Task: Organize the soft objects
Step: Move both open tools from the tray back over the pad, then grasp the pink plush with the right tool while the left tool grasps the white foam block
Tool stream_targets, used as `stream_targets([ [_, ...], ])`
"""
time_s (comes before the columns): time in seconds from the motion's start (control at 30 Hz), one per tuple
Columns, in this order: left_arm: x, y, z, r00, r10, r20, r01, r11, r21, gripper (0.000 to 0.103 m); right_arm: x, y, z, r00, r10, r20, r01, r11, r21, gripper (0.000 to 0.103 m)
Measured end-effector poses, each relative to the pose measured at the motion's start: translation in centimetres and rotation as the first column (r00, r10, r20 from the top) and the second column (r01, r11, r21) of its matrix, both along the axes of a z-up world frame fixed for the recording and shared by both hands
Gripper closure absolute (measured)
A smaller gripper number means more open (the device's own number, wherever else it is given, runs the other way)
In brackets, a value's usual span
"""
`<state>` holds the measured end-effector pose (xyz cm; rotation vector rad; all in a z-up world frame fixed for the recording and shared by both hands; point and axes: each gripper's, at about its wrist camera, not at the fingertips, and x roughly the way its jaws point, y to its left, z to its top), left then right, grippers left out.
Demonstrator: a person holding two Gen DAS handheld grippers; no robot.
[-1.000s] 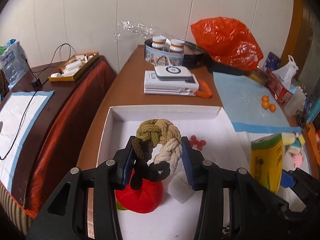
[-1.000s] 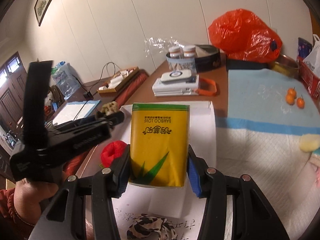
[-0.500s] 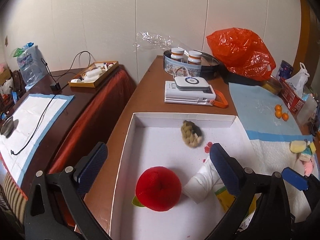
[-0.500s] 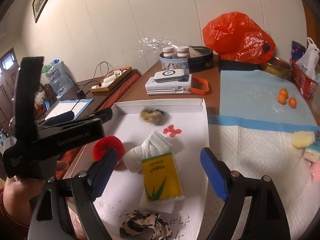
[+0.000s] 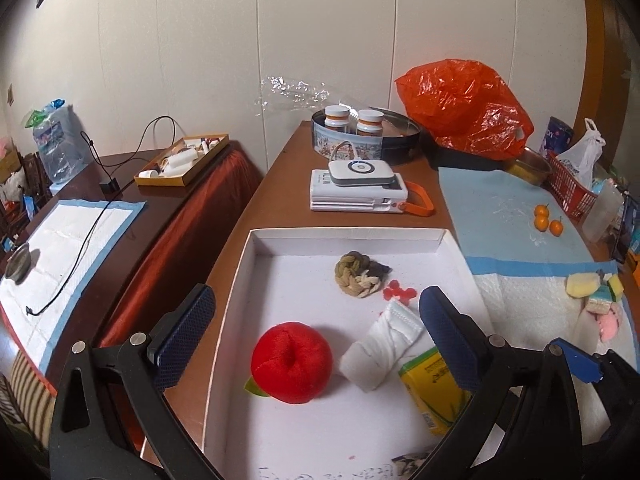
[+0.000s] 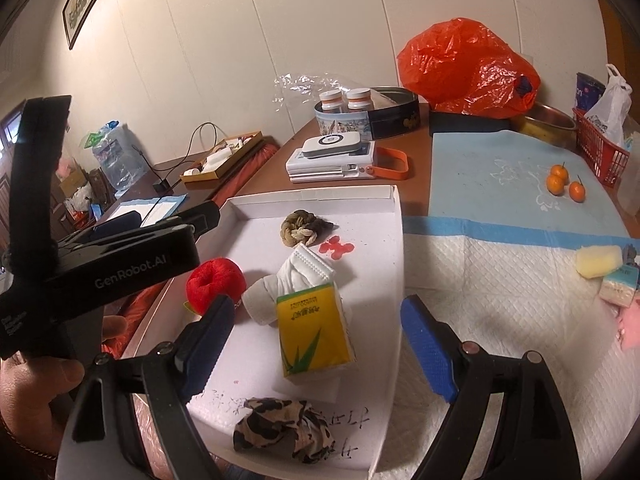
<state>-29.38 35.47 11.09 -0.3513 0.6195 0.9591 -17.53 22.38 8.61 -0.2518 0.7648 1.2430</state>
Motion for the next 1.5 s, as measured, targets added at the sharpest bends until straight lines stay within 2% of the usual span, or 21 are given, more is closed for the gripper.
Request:
stream_targets([
  [0.17,1.2,-1.6,0.6,0.999,-0.033,0.023,0.033,0.999,0.004,0.0,0.8,-1.0,0.0,1.0,-0.014,-0.001,0.014,1.0,0.004,0.018],
  [0.53,6.7,-5.1,-0.5,0.993,-0.119,-0.011,0.119,0.992,-0.03,0.0,5.5,-4.5,-0.5,0.994,-0.099,-0.035,0.099,0.995,0.005,0.018],
  [0.8,11.5,-8.1,-2.4,0.98,-0.198,-0.017,0.195,0.974,-0.118,0.0,11.5,-8.5,-1.2,0.969,-0.23,-0.089,0.231,0.973,0.002,0.018],
  [1.0,15.6,-10.9,-4.8,0.961,-0.275,0.024,0.273,0.936,-0.22,0.0,16.0,-12.7,-2.0,0.939,-0.326,-0.111,0.327,0.945,-0.005,0.018],
  [1.17,19.4,-14.2,-6.9,0.931,-0.366,0.012,0.358,0.905,-0.23,0.0,19.4,-16.1,-3.1,0.921,-0.374,-0.108,0.373,0.927,-0.03,0.018],
  [1.3,21.5,-16.4,-8.3,0.888,-0.454,0.076,0.456,0.845,-0.28,0.0,22.6,-19.1,-4.2,0.898,-0.429,-0.1,0.428,0.903,-0.039,0.018],
  [1.33,22.2,-17.0,-8.7,0.882,-0.467,0.061,0.464,0.84,-0.282,0.0,23.3,-19.6,-4.5,0.894,-0.437,-0.101,0.435,0.899,-0.043,0.018],
  [1.4,23.3,-17.8,-9.2,0.88,-0.474,0.015,0.461,0.846,-0.268,0.0,24.6,-20.4,-5.1,0.889,-0.447,-0.103,0.444,0.895,-0.054,0.018],
  [1.5,24.5,-18.6,-9.8,0.873,-0.487,-0.021,0.466,0.847,-0.254,0.0,26.2,-21.2,-6.3,0.907,-0.413,-0.08,0.409,0.91,-0.064,0.018],
])
